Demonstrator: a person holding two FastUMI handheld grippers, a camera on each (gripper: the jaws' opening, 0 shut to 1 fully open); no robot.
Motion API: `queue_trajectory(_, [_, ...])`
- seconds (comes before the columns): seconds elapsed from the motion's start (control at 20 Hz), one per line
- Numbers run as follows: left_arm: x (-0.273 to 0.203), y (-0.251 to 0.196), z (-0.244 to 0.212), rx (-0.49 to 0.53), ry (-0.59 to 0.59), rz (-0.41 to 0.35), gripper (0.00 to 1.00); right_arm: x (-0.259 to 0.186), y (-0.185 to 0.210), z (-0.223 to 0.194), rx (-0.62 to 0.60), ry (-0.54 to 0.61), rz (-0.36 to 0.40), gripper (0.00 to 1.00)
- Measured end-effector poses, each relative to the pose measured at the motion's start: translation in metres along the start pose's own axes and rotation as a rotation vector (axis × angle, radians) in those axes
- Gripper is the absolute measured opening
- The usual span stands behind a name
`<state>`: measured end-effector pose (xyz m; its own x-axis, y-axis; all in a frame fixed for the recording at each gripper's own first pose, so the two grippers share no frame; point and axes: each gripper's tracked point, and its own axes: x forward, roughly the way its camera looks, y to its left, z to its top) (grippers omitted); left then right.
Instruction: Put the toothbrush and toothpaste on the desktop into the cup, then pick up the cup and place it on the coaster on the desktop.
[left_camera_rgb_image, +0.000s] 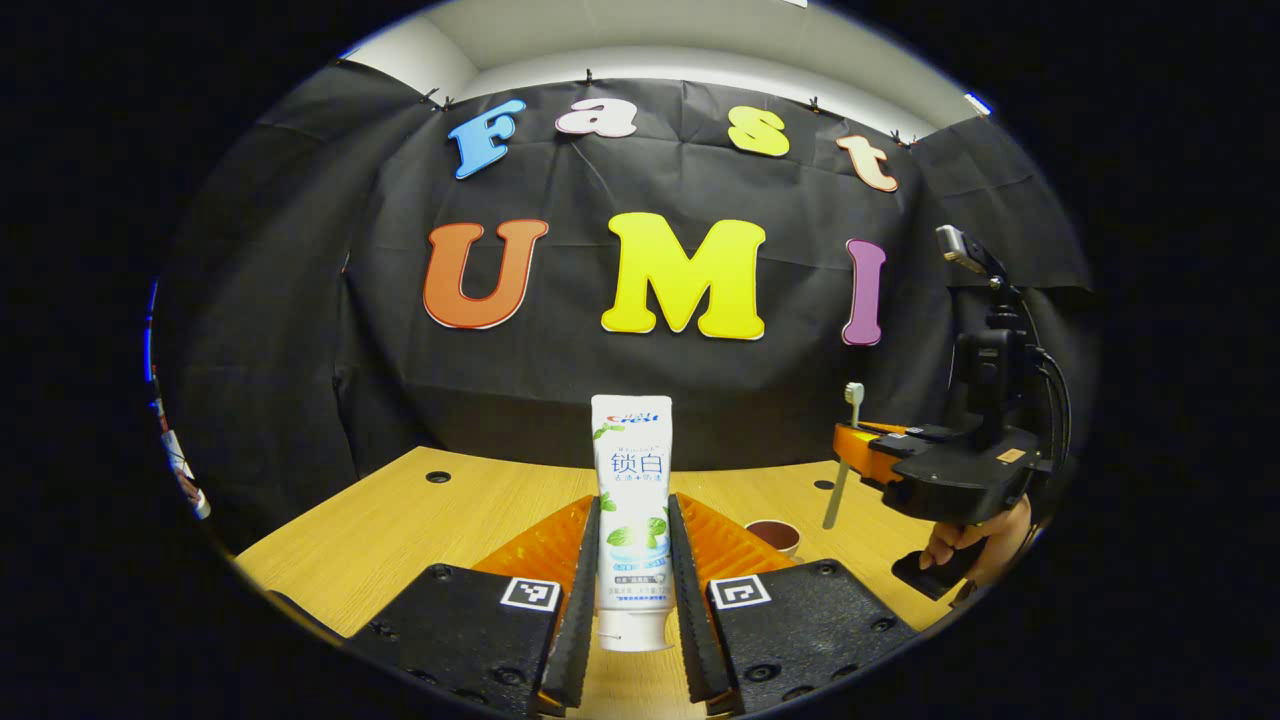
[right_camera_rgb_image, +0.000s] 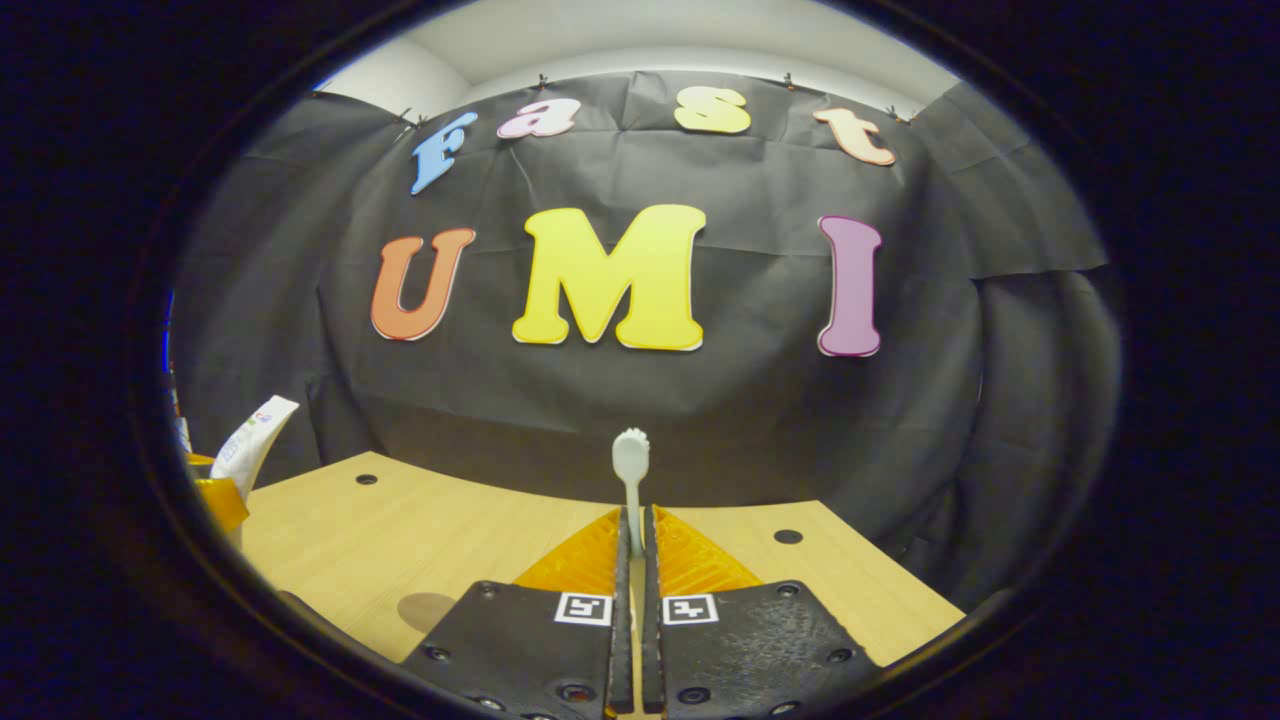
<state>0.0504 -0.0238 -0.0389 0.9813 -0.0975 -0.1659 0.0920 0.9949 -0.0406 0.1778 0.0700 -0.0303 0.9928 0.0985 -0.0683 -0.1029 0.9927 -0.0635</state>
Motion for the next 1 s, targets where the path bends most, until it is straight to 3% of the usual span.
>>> queue_trajectory(0.1, [-0.003,0.0,0.002,0.006,-0.012,-0.002,0.44,0.019,0.009,-0.006,-0.005,0.008,-0.003,0.04])
queue_trajectory(0.25, [-0.004,-0.002,0.005,0.011,-0.021,-0.012,0.4,0.035,0.021,-0.021,0.024,0.054,-0.004,0.03])
queue_trajectory(0.8, [0.0,-0.001,-0.003,0.008,-0.001,-0.026,0.4,0.038,0.034,-0.021,0.032,0.057,0.007,0.03])
queue_trajectory(0.95, [0.0,-0.003,-0.003,0.014,-0.002,-0.028,0.4,0.039,0.039,-0.022,0.008,0.052,0.024,0.96])
queue_trajectory(1.0, [0.001,-0.003,-0.003,0.014,-0.001,-0.029,0.4,0.038,0.038,-0.02,-0.014,0.042,0.015,0.97])
